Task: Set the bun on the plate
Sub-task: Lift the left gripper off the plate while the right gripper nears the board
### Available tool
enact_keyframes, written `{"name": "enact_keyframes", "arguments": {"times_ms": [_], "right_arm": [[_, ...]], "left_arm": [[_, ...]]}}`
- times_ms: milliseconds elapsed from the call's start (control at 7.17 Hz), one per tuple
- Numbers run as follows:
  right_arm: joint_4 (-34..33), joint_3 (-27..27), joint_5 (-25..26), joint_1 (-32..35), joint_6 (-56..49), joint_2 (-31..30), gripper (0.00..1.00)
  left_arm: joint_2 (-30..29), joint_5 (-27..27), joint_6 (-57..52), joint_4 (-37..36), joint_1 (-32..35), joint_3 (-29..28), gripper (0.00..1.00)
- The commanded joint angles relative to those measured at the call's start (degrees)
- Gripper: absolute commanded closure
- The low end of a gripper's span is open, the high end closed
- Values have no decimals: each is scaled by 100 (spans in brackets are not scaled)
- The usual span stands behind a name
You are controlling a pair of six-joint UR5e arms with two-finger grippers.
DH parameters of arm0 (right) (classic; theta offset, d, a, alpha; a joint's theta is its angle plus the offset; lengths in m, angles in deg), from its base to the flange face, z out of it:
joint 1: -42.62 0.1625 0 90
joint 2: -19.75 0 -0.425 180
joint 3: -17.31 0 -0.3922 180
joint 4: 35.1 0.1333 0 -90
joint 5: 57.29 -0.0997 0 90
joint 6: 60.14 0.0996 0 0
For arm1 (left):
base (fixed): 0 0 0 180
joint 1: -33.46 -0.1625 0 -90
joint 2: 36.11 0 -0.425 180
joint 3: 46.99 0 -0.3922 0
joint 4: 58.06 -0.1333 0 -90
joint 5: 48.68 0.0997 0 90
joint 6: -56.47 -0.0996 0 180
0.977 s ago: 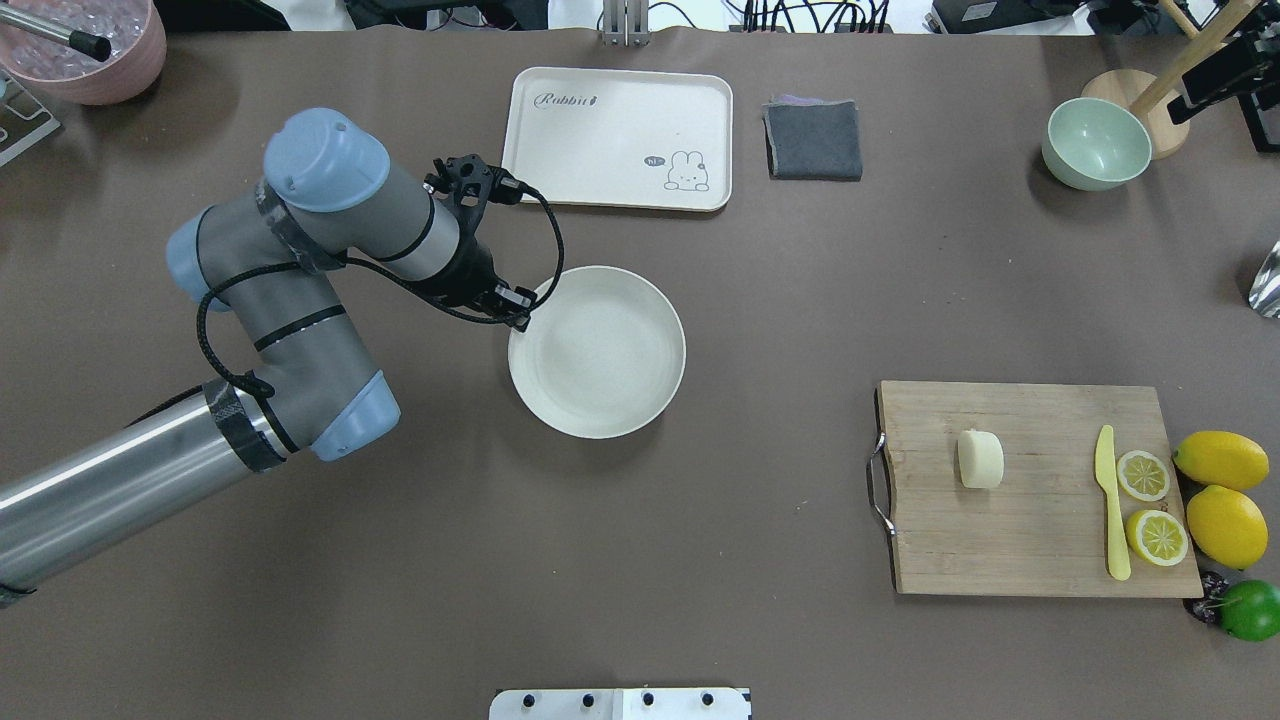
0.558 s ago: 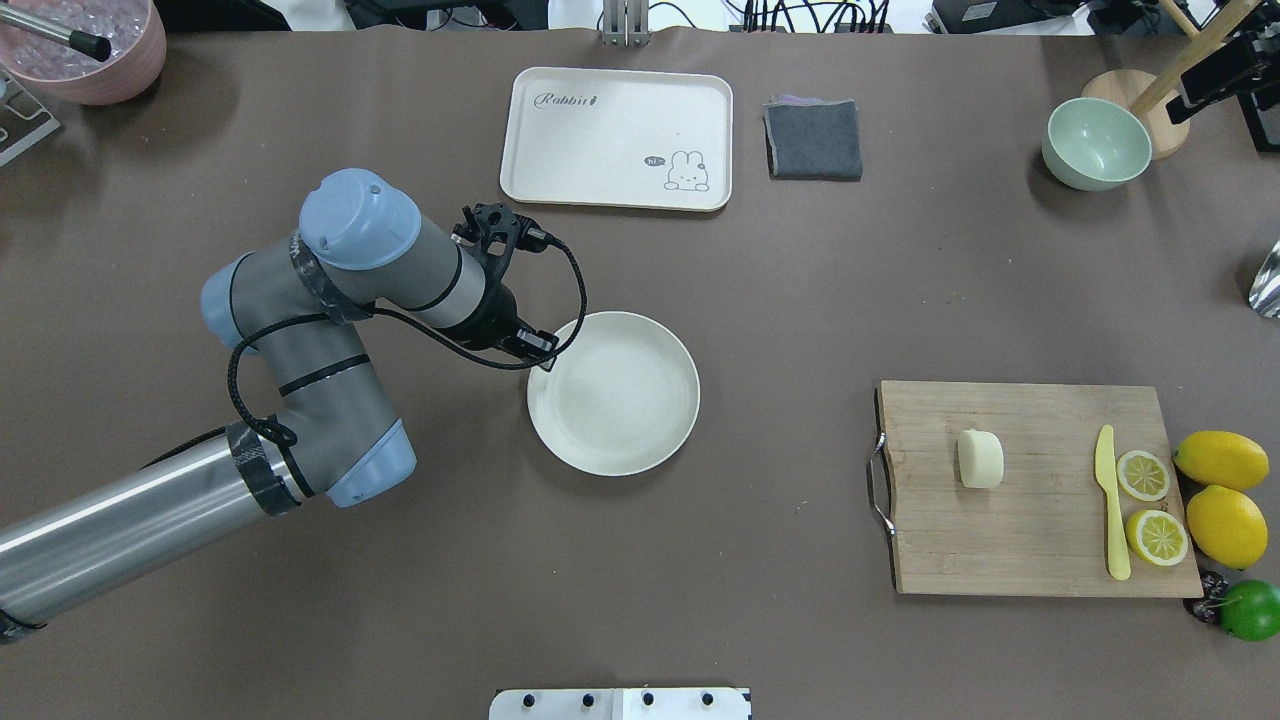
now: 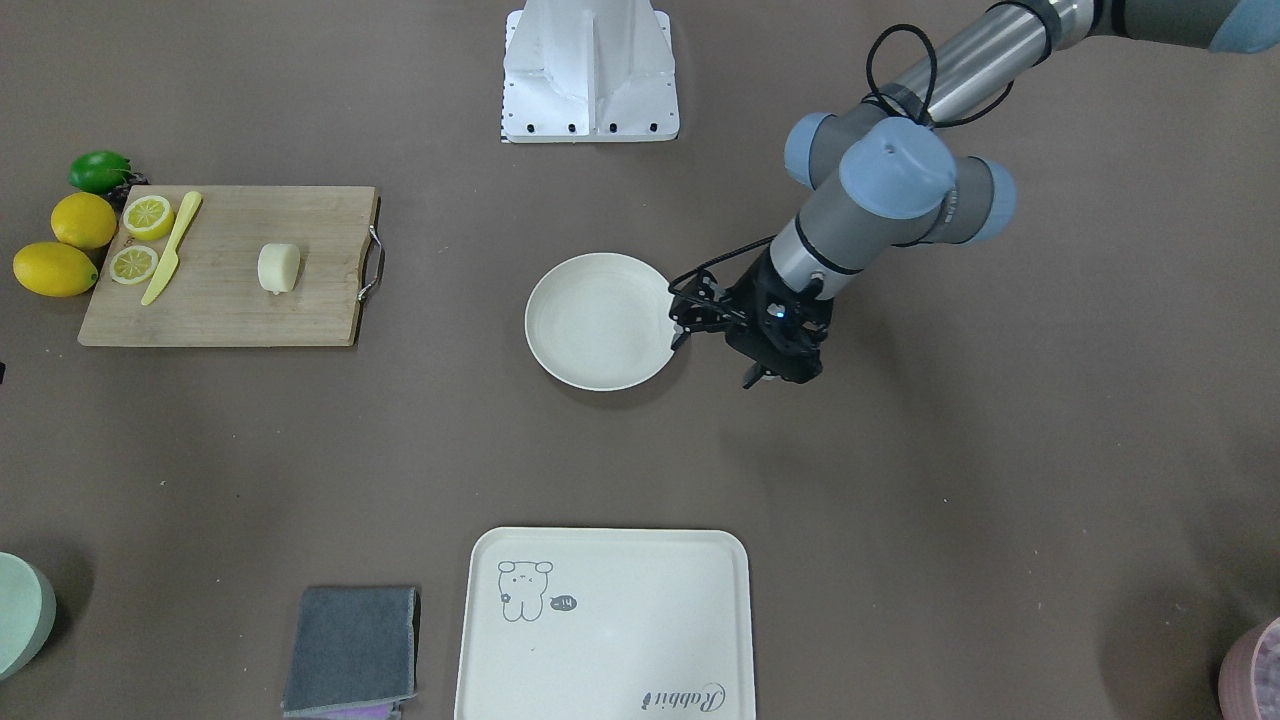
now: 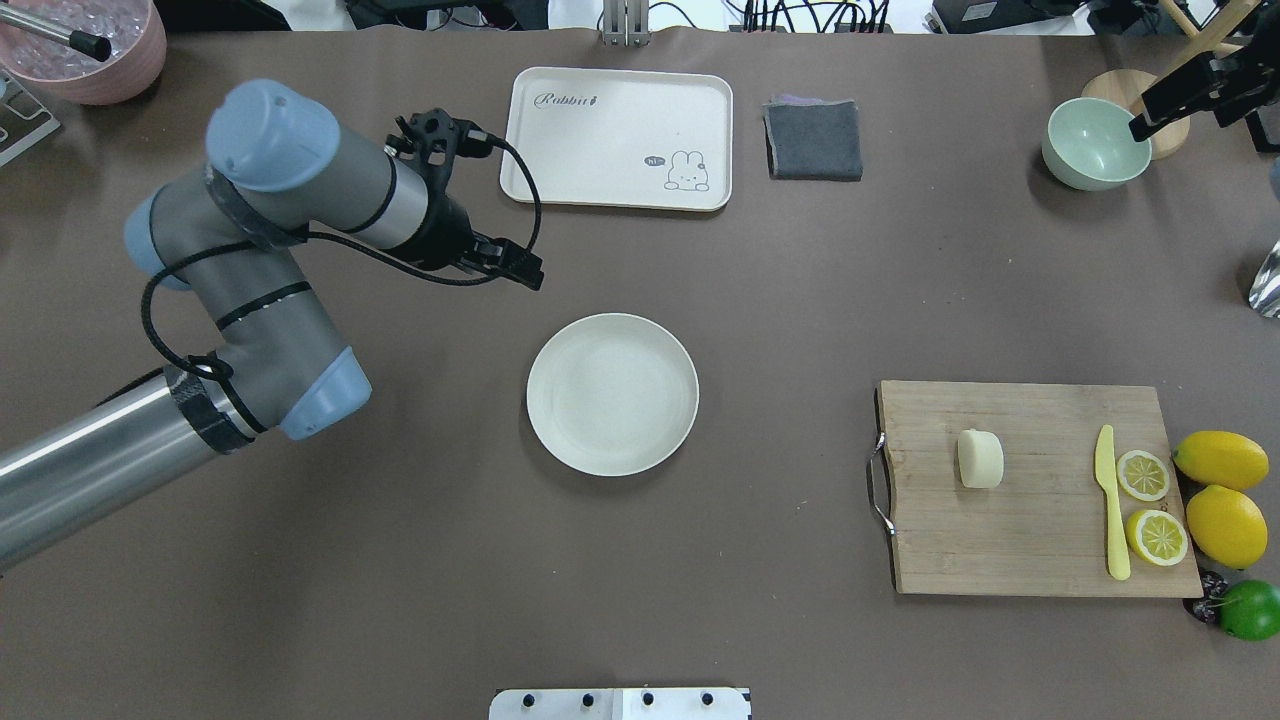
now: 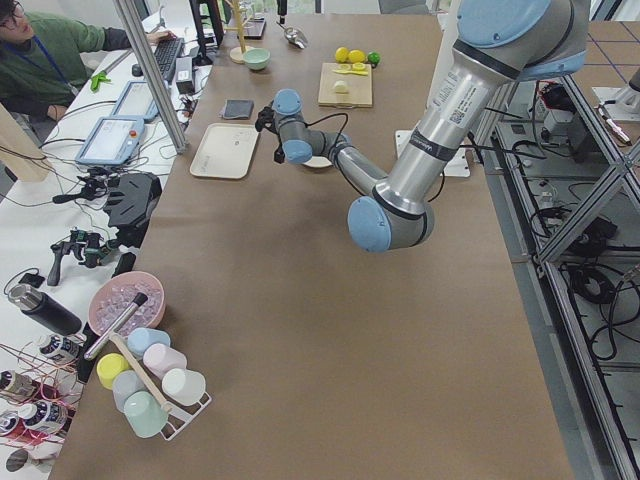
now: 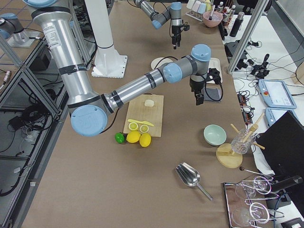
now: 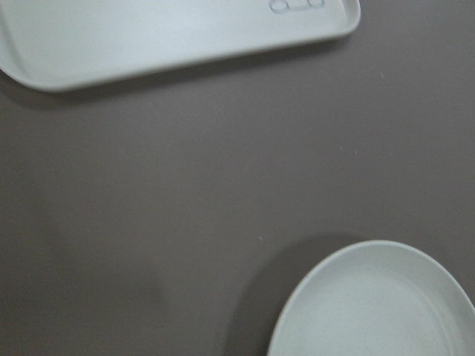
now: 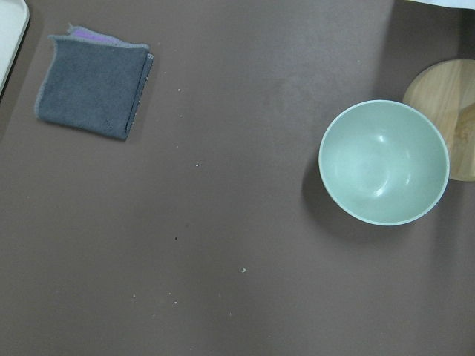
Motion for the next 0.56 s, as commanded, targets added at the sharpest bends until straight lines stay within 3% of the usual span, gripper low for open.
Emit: {"name": "enact_keyframes", "arguments": {"times_ms": [0, 419], "right_arm": [[11, -162, -42, -650, 628, -21, 0], [20, -768, -24, -1389, 1159, -668, 0]], "left_arm": [[145, -751, -407, -47, 1181, -29, 3], [260, -931, -1605, -565, 1994, -108, 3]]}}
